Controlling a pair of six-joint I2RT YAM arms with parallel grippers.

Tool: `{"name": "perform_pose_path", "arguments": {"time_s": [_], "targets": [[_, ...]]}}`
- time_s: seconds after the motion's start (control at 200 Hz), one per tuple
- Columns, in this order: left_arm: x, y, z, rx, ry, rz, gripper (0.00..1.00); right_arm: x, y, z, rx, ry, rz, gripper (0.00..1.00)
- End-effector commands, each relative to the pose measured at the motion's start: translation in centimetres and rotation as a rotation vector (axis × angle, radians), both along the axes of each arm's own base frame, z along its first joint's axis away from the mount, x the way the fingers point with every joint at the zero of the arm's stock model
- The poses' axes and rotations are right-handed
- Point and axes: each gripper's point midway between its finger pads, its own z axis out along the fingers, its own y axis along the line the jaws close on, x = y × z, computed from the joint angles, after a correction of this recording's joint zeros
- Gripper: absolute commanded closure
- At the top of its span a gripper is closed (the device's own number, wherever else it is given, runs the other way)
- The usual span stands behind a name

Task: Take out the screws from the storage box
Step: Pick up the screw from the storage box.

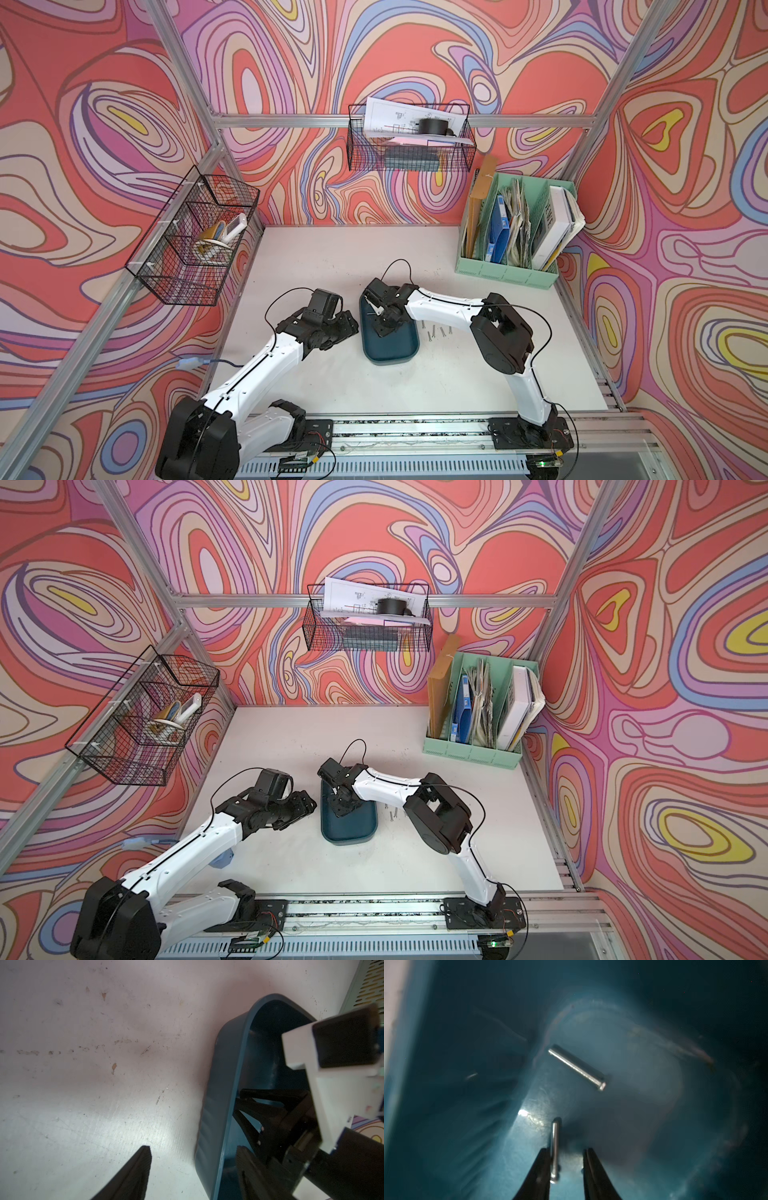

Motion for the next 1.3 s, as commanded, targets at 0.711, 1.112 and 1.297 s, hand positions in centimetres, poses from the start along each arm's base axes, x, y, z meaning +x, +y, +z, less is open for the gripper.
{"name": "perform_pose_path", "arguments": {"time_s": [0.711,1.112,1.297], "targets": [[-0.2,0.2,-0.1,0.007,0.005,-0.001,0.30,-2.2,-3.3,-4.8,-0.171,0.114,-0.070,0.98],[-0.1,-0.2,0.4,-0.013,-0.009,-0.020,0.29,0.0,-1.5,4.6,0.019,-0.044,-0.131,1.00],[-0.1,0.0,0.9,-0.008,-0.026,-0.016,0.30,0.7,-2.3,7.9,0.045,-0.109,-0.168,1.00]]}}
